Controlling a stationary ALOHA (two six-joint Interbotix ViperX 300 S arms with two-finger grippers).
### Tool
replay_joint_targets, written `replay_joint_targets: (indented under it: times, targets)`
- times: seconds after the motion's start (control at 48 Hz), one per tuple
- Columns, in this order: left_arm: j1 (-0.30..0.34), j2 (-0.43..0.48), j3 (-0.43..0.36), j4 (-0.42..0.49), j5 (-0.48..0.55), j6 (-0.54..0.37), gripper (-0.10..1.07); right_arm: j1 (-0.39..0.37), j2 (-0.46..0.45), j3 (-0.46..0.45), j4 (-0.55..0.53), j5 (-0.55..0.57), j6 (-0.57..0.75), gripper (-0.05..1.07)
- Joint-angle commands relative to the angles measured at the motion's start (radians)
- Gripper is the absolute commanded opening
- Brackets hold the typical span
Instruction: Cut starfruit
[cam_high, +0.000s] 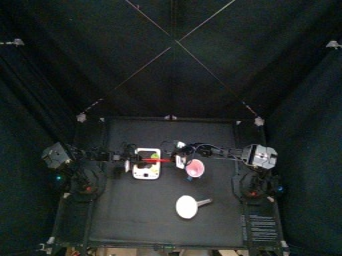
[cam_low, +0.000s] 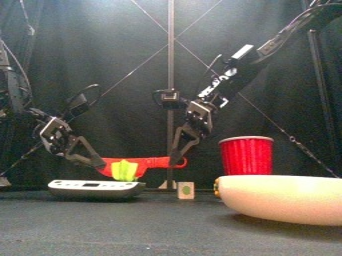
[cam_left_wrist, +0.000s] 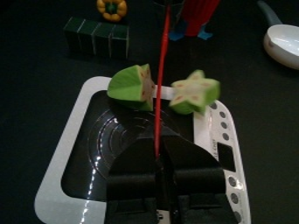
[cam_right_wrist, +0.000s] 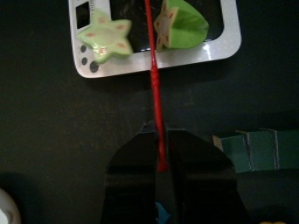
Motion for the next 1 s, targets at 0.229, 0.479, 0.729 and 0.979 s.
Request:
replay_joint_targets:
  times: [0.229, 0.479, 0.729, 0.979]
  targets:
    - [0.011, 0.003, -0.012, -0.009, 0.021, -0.003, 0.3, 0.012, -0.005, -0.023, 0.005, 0.002, -0.002, 0.34]
    - [0.009, 0.008, -0.012, -0.009, 0.041, -0.005, 0.3, 0.015, 0.011, -0.023, 0.005, 0.002, -0.002, 0.34]
    - [0.009, 0.008, -0.011, -0.011, 0.043, -0.005, 0.3, 0.02, 0.017, -0.023, 0.005, 0.0, -0.002, 0.34]
    - [0.008, -0.009, -0.009, -0.009, 0.043, -0.006, 0.3, 0.02, 0.0, -0.032, 0.011, 0.0, 0.0, 0.34]
